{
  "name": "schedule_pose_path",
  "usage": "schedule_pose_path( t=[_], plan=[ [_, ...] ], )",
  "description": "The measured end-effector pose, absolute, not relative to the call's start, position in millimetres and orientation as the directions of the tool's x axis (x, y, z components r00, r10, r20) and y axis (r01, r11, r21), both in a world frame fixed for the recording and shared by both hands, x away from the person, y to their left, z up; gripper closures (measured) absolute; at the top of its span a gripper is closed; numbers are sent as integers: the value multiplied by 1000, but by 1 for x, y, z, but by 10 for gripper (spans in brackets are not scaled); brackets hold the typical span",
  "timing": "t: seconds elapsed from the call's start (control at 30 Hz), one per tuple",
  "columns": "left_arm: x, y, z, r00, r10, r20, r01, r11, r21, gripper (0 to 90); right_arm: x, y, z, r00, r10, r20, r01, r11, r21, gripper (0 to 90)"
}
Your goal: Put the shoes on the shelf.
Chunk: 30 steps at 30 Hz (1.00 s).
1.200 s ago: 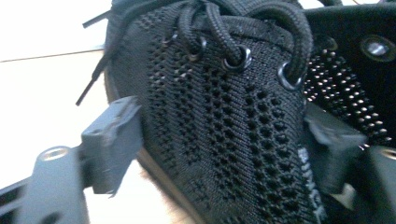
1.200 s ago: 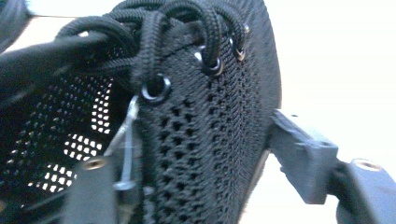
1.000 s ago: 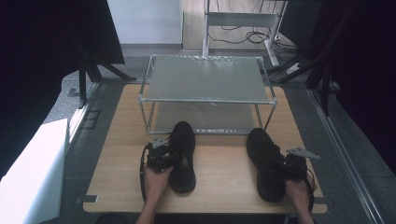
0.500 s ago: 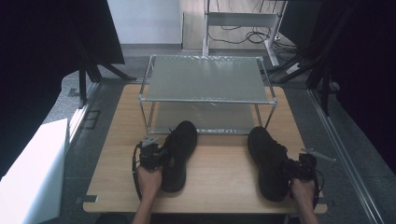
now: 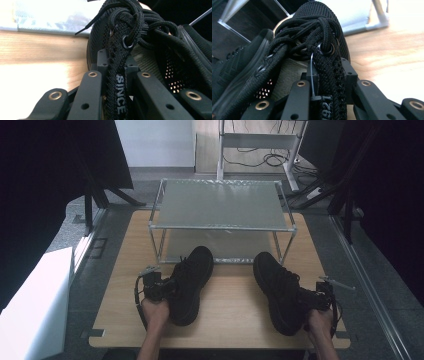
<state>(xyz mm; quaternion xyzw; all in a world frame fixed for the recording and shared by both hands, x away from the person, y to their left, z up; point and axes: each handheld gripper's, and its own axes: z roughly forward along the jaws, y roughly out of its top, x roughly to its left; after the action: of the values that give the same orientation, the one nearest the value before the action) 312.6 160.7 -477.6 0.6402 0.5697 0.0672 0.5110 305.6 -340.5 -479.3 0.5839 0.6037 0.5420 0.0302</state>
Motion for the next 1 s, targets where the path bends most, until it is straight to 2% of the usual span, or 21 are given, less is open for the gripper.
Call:
schedule_pose_path(
  t=[0.4,1.0],
  plan=[
    [302,156,-458,377,767,-519,619,207,757,802,309,-326,-465,-341,647,682,660,-352,664,745],
    [286,153,-426,445,734,-514,565,216,797,802,311,-306,-440,-393,569,722,651,-382,656,744]
  ],
)
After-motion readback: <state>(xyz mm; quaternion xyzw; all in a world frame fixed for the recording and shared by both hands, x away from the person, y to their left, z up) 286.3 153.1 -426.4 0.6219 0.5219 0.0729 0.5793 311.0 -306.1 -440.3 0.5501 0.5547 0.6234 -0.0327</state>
